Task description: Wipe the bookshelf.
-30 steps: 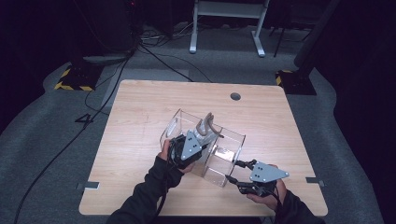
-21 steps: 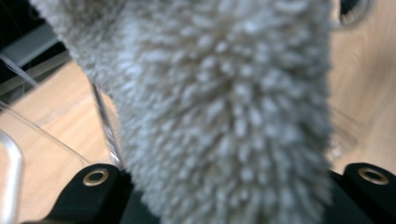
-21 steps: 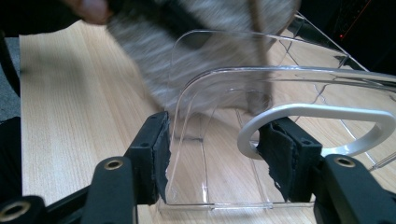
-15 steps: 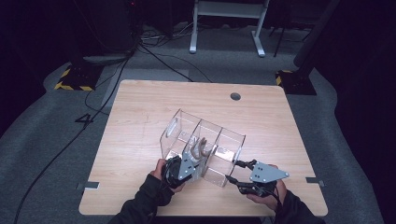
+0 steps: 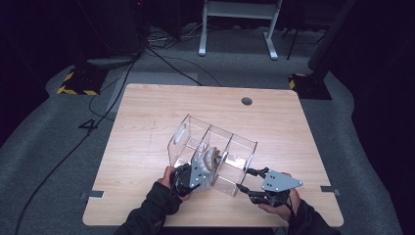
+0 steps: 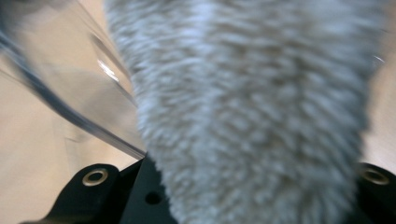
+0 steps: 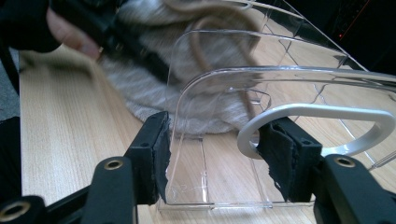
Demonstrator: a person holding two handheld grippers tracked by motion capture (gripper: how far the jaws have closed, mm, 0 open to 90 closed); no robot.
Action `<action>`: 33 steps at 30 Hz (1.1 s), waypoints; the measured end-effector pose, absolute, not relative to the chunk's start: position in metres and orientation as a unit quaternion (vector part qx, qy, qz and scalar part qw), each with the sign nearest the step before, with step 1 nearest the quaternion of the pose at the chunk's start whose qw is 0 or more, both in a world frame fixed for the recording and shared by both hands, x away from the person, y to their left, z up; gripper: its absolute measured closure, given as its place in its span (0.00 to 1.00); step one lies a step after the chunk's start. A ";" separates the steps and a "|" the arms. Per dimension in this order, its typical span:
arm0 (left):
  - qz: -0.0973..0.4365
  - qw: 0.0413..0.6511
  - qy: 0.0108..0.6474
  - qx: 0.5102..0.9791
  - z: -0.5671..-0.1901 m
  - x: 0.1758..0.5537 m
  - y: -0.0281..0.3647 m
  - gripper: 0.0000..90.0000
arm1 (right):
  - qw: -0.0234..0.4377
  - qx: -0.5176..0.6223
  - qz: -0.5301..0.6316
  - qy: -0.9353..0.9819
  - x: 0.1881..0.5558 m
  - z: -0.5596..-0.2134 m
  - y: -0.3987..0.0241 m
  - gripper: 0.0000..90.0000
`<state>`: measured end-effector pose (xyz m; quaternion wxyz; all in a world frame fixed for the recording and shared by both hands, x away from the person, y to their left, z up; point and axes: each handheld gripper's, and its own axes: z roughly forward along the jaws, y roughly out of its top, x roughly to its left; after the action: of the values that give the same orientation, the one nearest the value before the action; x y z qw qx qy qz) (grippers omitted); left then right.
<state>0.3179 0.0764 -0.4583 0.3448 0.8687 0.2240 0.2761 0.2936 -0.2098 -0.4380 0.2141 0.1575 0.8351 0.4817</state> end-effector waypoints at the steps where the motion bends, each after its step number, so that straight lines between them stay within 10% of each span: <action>1: 0.282 0.354 0.229 0.862 -0.451 0.318 0.077 0.86 | 0.214 0.157 0.482 0.835 0.294 -0.438 -0.210 0.50; 17: 0.334 0.425 0.255 0.802 -0.379 0.345 0.076 0.86 | 0.217 0.154 0.482 0.835 0.293 -0.439 -0.210 0.50; 33: 0.250 0.422 0.238 0.838 -0.430 0.307 0.073 0.86 | 0.217 0.155 0.482 0.835 0.293 -0.439 -0.210 0.50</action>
<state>0.3069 0.0726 -0.4305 0.4222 0.8380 0.2385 0.2503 0.2932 -0.2099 -0.4386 0.2169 0.1552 0.8349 0.4815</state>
